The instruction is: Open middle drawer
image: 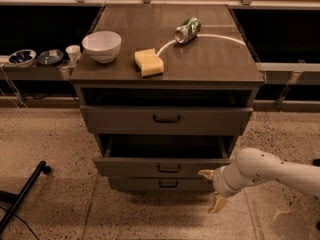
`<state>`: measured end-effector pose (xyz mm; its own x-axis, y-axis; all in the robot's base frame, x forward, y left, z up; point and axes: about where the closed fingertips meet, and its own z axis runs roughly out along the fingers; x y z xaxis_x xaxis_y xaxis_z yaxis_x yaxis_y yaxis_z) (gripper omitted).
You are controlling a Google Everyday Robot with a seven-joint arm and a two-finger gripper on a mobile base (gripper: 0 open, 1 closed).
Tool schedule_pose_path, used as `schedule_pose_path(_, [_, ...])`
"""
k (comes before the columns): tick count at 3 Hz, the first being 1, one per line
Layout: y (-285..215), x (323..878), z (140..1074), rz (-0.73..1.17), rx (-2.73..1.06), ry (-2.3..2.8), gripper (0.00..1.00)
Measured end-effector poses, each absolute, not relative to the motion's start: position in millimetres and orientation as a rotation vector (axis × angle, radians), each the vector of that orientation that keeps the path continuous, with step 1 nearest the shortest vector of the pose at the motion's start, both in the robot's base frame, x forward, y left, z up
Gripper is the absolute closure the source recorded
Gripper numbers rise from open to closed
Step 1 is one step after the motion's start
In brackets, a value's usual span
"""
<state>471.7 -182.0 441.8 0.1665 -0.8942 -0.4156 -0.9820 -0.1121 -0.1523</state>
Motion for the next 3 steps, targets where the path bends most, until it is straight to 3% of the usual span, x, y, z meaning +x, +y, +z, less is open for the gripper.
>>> schedule_pose_path(1, [-184.7, 457.1, 448.7, 0.332, -2.064, 1.759, 0.00])
schedule_pose_path(3, [-179.8, 471.7, 453.1, 0.297, -2.083, 1.760, 0.00])
